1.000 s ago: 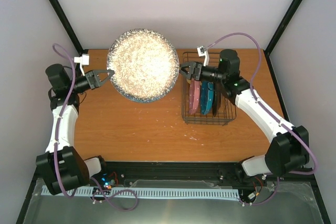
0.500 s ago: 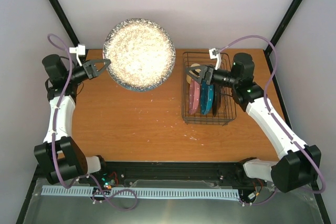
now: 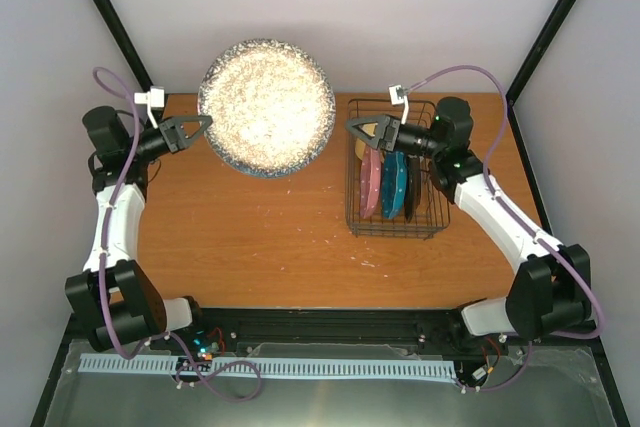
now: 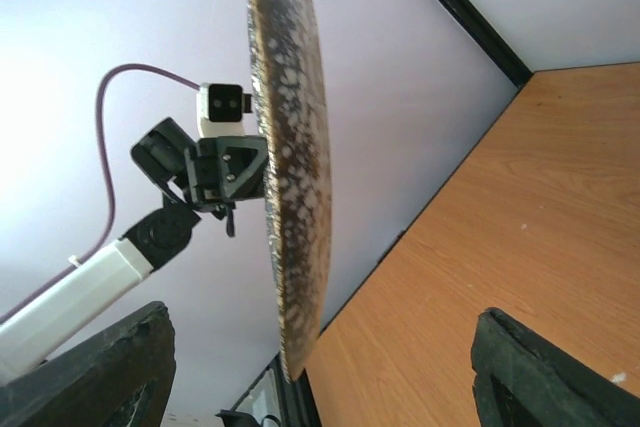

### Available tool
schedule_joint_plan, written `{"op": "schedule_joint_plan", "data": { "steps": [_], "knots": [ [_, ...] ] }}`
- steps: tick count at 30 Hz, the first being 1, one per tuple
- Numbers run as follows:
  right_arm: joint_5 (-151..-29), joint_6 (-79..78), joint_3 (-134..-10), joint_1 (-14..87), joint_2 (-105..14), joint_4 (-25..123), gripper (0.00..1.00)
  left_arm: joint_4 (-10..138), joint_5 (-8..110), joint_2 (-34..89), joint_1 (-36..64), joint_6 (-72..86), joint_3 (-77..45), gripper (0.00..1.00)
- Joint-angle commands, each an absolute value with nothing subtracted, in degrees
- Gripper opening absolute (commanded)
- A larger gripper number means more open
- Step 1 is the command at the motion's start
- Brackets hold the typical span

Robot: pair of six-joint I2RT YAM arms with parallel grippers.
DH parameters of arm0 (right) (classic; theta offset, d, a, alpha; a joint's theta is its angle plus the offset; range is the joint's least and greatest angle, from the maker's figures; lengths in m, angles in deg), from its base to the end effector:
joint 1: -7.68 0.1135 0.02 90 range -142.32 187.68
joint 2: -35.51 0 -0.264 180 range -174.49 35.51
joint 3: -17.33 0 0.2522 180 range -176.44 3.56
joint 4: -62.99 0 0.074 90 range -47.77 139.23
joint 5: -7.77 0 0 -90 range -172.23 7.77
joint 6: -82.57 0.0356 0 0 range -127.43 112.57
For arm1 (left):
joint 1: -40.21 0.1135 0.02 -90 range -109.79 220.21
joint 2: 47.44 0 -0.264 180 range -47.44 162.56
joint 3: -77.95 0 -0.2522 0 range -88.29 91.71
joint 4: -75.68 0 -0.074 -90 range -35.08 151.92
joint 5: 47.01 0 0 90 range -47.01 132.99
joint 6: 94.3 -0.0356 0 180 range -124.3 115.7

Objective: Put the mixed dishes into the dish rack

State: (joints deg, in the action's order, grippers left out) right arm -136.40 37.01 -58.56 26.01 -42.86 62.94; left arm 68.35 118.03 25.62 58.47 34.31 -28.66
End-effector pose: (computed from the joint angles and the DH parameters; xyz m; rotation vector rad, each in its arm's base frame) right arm 0.2885 0.1260 0.3570 -0.4170 1.8039 1.5547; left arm 0.2746 0.0544 0.3574 0.1792 1.7773 -1.3477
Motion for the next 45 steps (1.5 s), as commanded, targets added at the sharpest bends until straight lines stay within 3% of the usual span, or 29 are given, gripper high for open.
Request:
{"op": "schedule_joint_plan", "data": {
  "steps": [1,16,21,23,25,31,34,37,39,41,42,45],
  "knots": [
    [-139.07,40.84,-59.32,26.58,-44.25,70.42,0.78,76.41,120.85,22.77,57.89,39.11,-27.64,0.01],
    [-138.93,41.4,-63.21,31.59,-49.68,72.62,0.7,77.99,118.52,23.67,52.25,40.03,-27.76,0.01],
    [-140.06,43.92,-64.75,33.56,-52.51,77.27,0.48,79.79,118.4,23.62,51.61,41.29,-28.89,0.01],
    [-140.95,45.79,-65.24,34.29,-53.75,80.41,0.31,80.0,118.32,23.65,51.47,41.42,-29.13,0.01],
    [-141.28,47.59,-65.61,34.8,-54.86,82.64,0.05,79.97,118.35,23.72,51.49,41.34,-29.23,0.01],
    [-140.4,51.4,-64.82,34.92,-55.63,88.39,0.03,77.48,117.48,23.93,51.37,38.98,-29.16,0.03],
    [-138.63,48.64,-64.92,34.92,-54.45,84.55,0.03,73.73,116.17,24.16,51.43,36.24,-28.36,0.17],
    [-136.26,45.07,-65.32,34.65,-52.91,78.89,0.03,68.08,112.92,24.19,51.38,32.11,-27.09,0.48],
    [-134.18,43.04,-65.33,34.24,-51.6,75.74,0.03,64.5,110.95,24.11,51.44,29.53,-26.07,0.61],
    [-132.21,41.32,-65.16,33.54,-50.38,72.67,0.03,61.09,108.21,23.95,51.49,27.03,-24.57,0.9],
    [-131.61,40.55,-65.25,33.09,-49.9,71.48,0.03,59.35,106.17,23.62,51.46,25.79,-23.7,0.99],
    [-129.4,38.74,-65.39,31.9,-48.25,68.19,0.03,56.34,97.47,21.01,51.47,23.01,-22.32,1.0]
  ]
}}
